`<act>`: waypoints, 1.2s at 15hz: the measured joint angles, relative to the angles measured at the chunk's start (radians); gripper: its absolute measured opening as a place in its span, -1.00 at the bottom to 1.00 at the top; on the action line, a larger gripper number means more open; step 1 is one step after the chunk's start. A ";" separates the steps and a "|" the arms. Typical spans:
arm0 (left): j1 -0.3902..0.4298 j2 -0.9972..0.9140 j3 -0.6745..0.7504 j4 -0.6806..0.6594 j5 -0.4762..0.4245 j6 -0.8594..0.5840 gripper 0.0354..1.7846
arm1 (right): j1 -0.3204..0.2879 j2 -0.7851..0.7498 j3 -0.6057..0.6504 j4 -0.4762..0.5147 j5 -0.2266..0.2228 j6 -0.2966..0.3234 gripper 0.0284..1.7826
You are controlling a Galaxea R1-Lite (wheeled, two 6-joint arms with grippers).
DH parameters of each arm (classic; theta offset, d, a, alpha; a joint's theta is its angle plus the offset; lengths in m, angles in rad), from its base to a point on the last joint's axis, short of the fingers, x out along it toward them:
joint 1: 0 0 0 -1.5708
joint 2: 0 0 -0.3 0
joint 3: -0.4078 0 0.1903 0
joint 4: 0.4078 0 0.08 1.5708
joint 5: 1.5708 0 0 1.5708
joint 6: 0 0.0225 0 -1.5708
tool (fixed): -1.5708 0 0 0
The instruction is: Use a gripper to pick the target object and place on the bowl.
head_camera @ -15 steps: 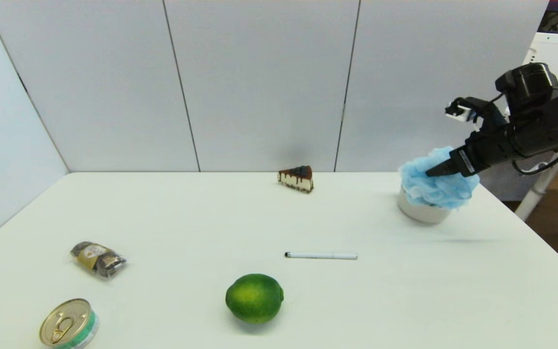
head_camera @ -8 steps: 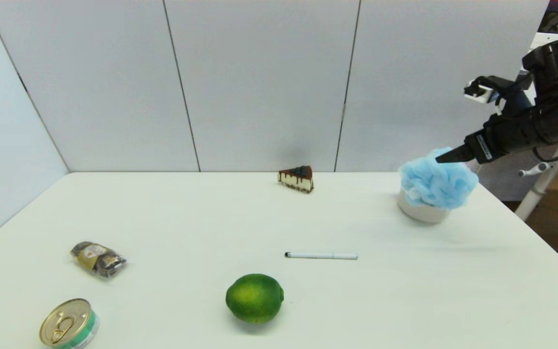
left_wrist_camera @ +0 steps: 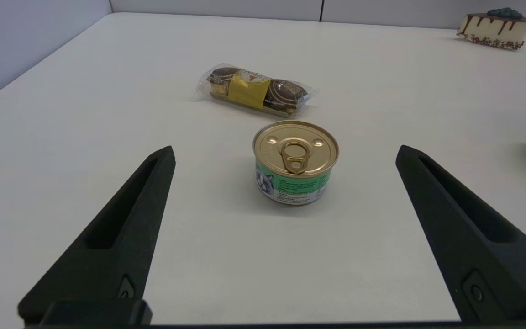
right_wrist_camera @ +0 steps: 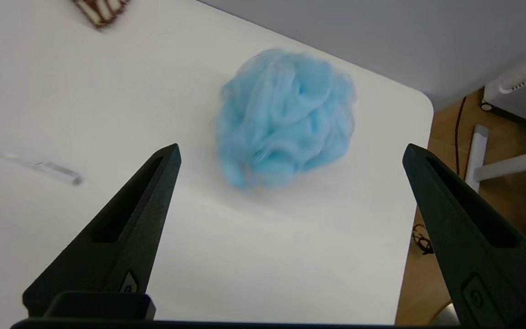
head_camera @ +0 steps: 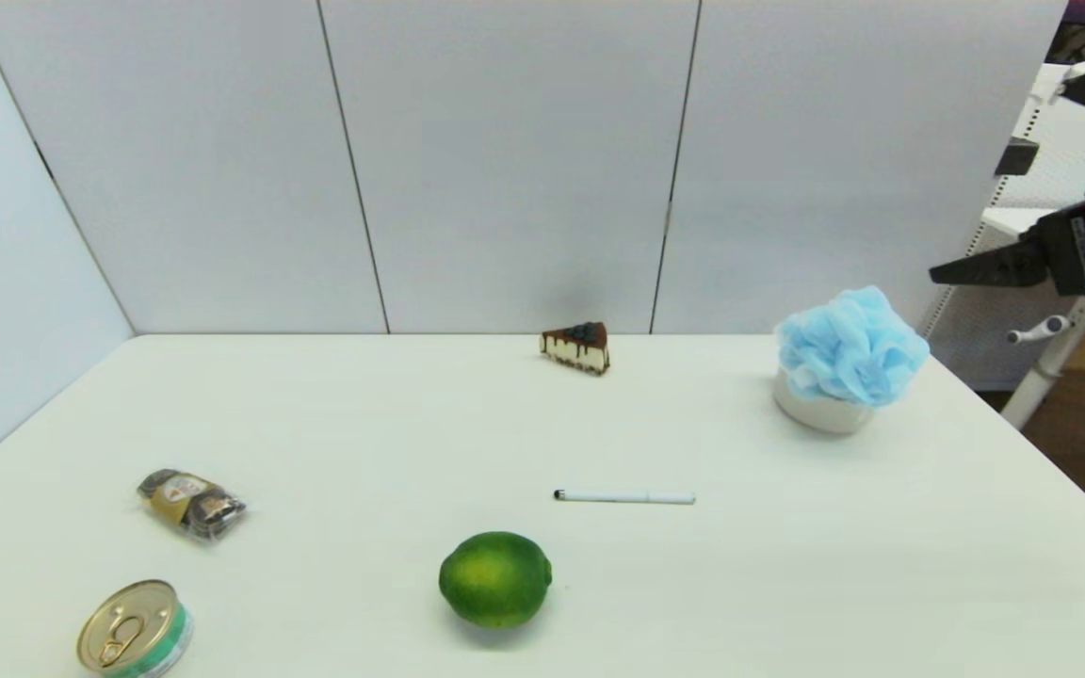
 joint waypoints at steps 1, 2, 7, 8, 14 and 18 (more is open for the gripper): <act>0.000 0.000 0.000 0.000 0.000 0.000 0.91 | 0.001 -0.072 0.059 -0.003 -0.003 0.021 0.89; 0.000 0.000 0.000 0.000 0.000 0.000 0.91 | 0.001 -0.151 0.127 -0.015 -0.005 0.050 0.89; 0.000 0.000 0.000 0.000 0.000 0.000 0.91 | 0.007 -0.527 0.475 -0.141 -0.091 0.261 0.90; 0.000 0.000 0.000 0.000 0.000 0.000 0.91 | 0.011 -0.601 0.541 -0.163 -0.132 0.294 0.90; 0.000 0.000 0.000 0.000 0.000 0.000 0.91 | 0.070 -1.016 0.916 -0.222 -0.252 0.374 0.90; 0.000 0.000 0.000 0.000 0.000 0.000 0.91 | 0.069 -1.253 1.137 -0.321 -0.219 0.375 0.90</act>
